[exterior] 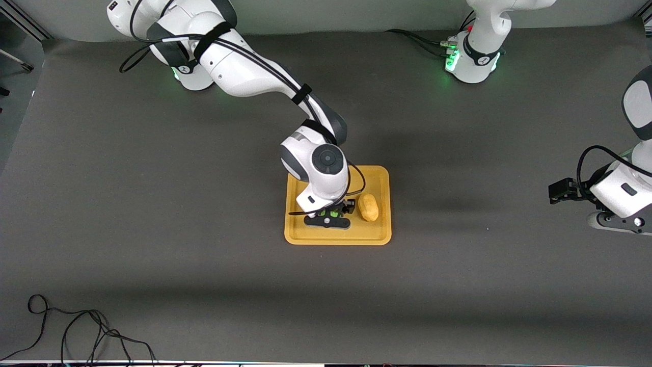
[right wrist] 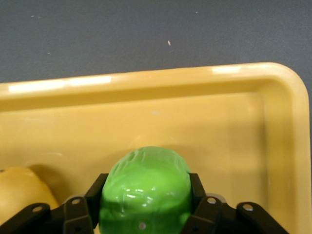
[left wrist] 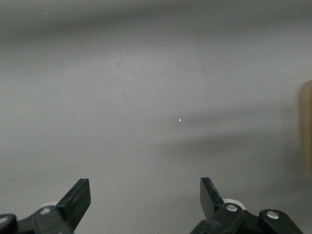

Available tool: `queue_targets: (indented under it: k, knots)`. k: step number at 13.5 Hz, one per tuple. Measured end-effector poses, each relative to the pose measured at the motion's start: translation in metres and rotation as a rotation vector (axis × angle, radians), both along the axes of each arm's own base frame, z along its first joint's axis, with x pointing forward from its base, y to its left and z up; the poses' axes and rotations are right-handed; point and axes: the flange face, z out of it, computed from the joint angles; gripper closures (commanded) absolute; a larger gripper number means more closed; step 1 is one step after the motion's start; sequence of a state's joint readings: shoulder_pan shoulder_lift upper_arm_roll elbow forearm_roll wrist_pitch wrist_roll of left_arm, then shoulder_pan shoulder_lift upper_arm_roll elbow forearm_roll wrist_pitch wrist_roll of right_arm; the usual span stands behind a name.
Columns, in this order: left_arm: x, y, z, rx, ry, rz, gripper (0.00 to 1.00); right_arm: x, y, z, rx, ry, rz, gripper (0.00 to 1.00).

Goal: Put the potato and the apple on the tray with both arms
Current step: 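Lower the apple beside the potato and open the right gripper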

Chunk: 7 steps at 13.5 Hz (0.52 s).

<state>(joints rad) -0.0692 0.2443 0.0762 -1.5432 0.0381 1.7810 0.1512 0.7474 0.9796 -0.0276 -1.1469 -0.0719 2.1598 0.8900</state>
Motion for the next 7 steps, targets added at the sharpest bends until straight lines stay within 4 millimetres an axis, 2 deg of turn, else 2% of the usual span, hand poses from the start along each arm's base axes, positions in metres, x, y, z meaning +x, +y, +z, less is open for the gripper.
queue_targets:
  k: [1, 5, 6, 7]
  knots:
    - [0.000, 0.000, 0.001, 0.000, -0.003, 0.000, 0.00, 0.000, -0.002, -0.003, -0.004, 0.002, -0.001, 0.01]
    - [0.001, -0.001, 0.004, 0.000, -0.008, -0.001, 0.00, 0.001, -0.001, 0.001, 0.003, -0.007, -0.011, 0.00]
    - [0.001, -0.001, 0.004, 0.000, -0.008, -0.001, 0.00, 0.003, 0.000, 0.010, 0.007, -0.012, -0.017, 0.00]
    - [0.001, -0.001, 0.004, 0.000, -0.007, -0.001, 0.00, 0.004, 0.001, 0.028, 0.005, -0.011, -0.023, 0.00]
